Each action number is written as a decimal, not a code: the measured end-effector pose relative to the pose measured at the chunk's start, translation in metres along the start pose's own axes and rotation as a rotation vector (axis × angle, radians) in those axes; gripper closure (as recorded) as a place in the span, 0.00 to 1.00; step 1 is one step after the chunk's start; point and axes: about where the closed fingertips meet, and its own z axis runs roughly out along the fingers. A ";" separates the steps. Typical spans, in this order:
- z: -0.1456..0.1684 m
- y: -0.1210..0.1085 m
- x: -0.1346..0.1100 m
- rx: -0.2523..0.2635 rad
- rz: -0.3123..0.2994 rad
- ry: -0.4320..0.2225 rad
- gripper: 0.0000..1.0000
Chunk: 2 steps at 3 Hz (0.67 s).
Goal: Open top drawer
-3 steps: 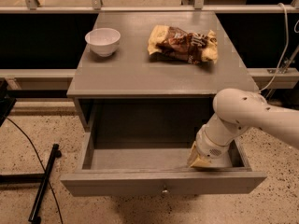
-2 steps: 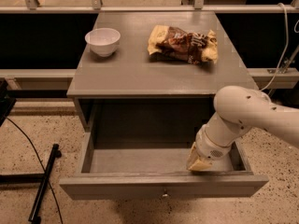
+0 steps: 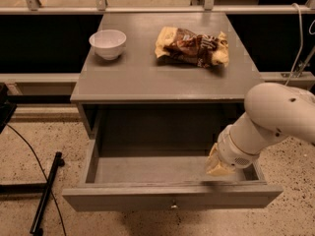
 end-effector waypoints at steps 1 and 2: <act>-0.052 -0.004 0.003 0.196 -0.008 -0.033 1.00; -0.056 -0.005 0.005 0.213 -0.008 -0.029 0.82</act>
Offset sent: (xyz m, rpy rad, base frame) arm 0.0012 -0.0141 0.0362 0.0122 -0.1436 -0.0424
